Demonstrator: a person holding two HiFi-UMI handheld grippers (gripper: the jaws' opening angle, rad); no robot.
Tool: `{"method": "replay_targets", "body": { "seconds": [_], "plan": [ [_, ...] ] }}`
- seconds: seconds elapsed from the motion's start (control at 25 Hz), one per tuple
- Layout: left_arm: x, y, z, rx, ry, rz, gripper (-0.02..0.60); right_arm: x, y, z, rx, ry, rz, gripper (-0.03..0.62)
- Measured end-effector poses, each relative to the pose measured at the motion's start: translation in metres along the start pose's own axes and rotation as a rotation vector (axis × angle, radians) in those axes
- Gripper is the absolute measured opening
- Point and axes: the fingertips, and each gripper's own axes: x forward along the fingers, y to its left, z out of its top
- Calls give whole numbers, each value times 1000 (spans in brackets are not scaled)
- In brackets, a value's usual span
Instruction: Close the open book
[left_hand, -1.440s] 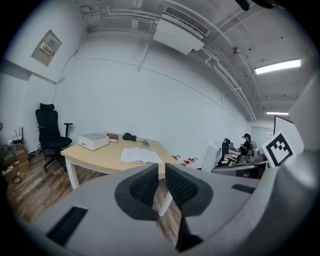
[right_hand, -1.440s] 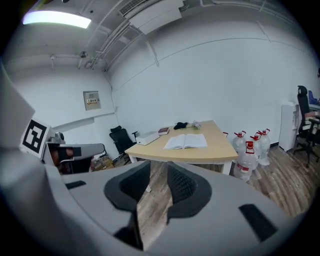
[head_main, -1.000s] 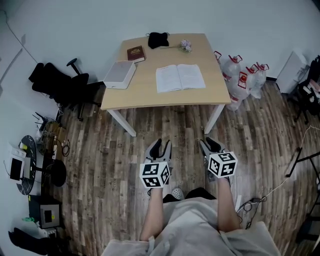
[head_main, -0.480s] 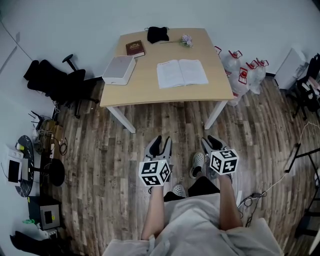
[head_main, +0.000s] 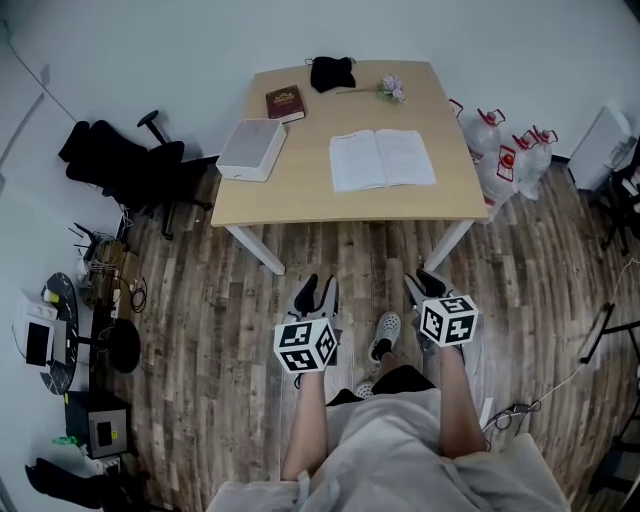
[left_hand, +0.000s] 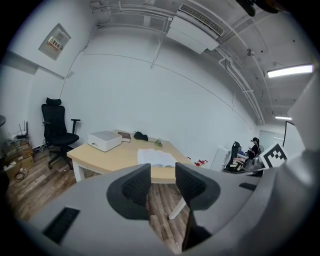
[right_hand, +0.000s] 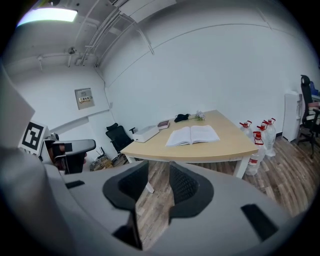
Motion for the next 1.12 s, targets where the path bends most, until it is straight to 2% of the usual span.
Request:
{"method": "replay_targets", "body": {
  "seconds": [0.2,0.48,0.88,1.12],
  "plan": [
    [47,18,14,4,21,25,160,41,-16,23,4,3,16,140],
    [124,18,49,33,29,15,160,84,-63,76,42,-24,6,144],
    [215,-2,90,68,-48,-36,150,137,-123,123,67,-38,27,149],
    [237,2,92,26,-61,-30,150,161,-146,129,106,-26,53,149]
  ]
}}
